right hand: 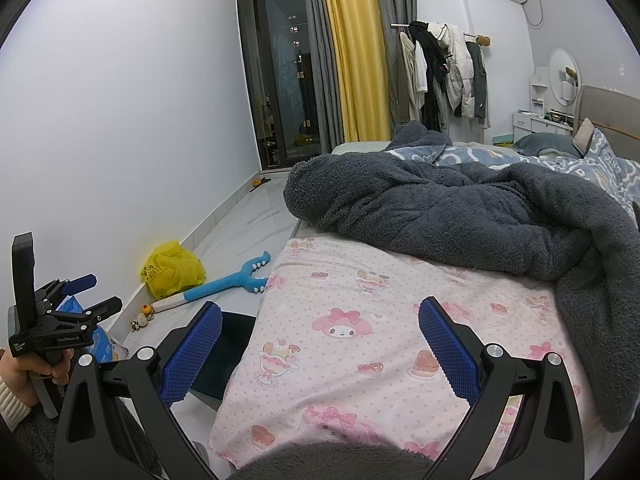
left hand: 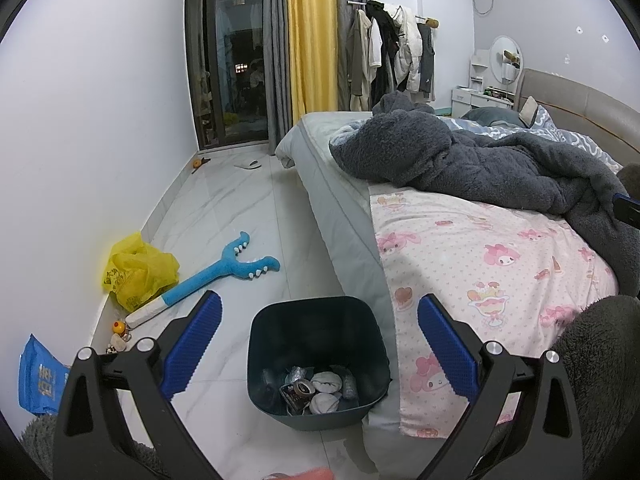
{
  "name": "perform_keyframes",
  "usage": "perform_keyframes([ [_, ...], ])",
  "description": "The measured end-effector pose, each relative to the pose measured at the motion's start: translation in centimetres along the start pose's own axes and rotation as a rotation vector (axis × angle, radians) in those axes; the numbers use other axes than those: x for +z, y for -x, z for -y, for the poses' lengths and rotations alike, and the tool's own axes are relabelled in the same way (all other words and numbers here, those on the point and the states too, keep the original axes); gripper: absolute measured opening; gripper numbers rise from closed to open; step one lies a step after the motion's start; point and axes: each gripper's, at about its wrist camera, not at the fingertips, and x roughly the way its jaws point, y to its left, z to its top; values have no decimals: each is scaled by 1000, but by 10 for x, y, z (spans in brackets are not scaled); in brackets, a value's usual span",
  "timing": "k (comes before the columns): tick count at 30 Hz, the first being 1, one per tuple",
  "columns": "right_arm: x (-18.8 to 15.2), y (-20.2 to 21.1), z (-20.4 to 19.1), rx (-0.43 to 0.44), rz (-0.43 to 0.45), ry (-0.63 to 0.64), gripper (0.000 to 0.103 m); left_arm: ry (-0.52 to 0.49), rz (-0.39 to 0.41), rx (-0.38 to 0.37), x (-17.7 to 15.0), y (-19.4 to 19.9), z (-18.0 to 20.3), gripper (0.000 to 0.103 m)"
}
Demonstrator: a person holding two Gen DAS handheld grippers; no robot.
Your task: Collect trash
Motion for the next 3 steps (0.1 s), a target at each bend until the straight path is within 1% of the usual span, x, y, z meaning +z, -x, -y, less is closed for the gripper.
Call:
perform_keyframes([
  [3,0,0,0,0,0,-1,100,3,-1,2,-1,0,0,100],
])
